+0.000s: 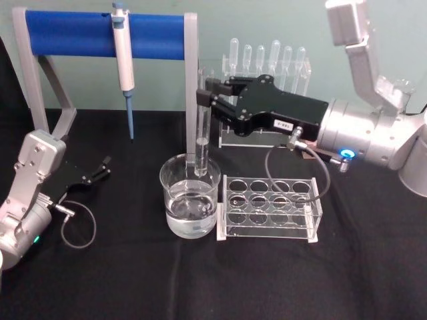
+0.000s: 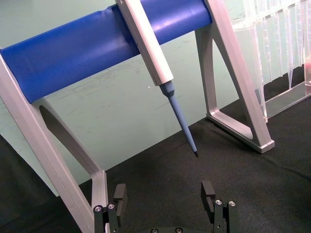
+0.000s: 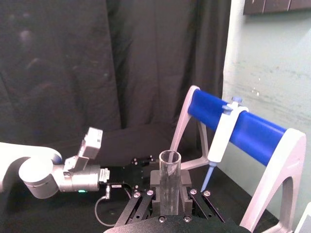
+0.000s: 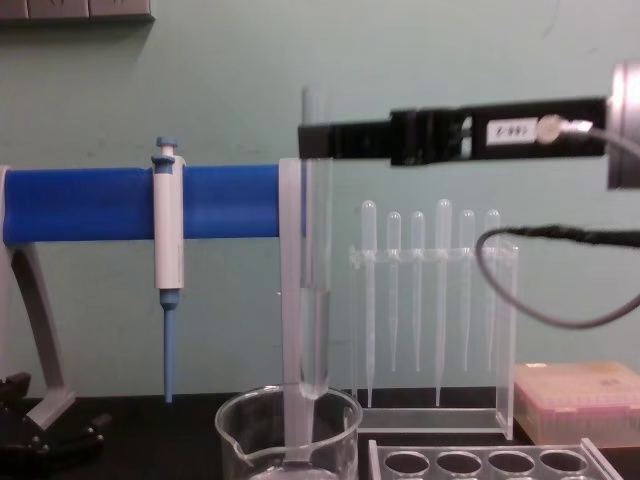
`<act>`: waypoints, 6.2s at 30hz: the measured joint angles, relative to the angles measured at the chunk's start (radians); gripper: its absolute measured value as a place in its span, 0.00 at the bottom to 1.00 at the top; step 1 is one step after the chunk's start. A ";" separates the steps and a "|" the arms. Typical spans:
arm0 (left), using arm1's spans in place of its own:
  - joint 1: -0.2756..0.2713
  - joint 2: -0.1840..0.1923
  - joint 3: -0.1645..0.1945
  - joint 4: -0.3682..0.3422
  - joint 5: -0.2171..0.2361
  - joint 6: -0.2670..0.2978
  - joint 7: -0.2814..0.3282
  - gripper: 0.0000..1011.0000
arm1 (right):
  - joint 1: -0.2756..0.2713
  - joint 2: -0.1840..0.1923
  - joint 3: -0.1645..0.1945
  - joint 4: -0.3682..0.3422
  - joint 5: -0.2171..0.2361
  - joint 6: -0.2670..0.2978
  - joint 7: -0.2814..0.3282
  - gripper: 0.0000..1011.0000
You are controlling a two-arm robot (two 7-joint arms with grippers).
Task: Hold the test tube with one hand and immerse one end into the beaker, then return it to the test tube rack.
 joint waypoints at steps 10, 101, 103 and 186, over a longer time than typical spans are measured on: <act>0.000 0.000 0.000 0.000 0.000 0.000 0.000 0.99 | -0.008 -0.048 -0.029 0.079 -0.050 -0.050 -0.001 0.24; 0.000 0.000 0.000 0.000 0.000 0.000 0.000 0.99 | -0.174 -0.159 0.024 0.241 -0.254 -0.275 0.064 0.24; 0.000 0.000 0.000 0.000 0.000 0.000 0.000 0.99 | -0.174 -0.159 0.024 0.241 -0.254 -0.275 0.064 0.24; 0.000 0.000 0.000 0.000 0.000 0.000 0.000 0.99 | -0.174 -0.159 0.024 0.241 -0.253 -0.275 0.062 0.24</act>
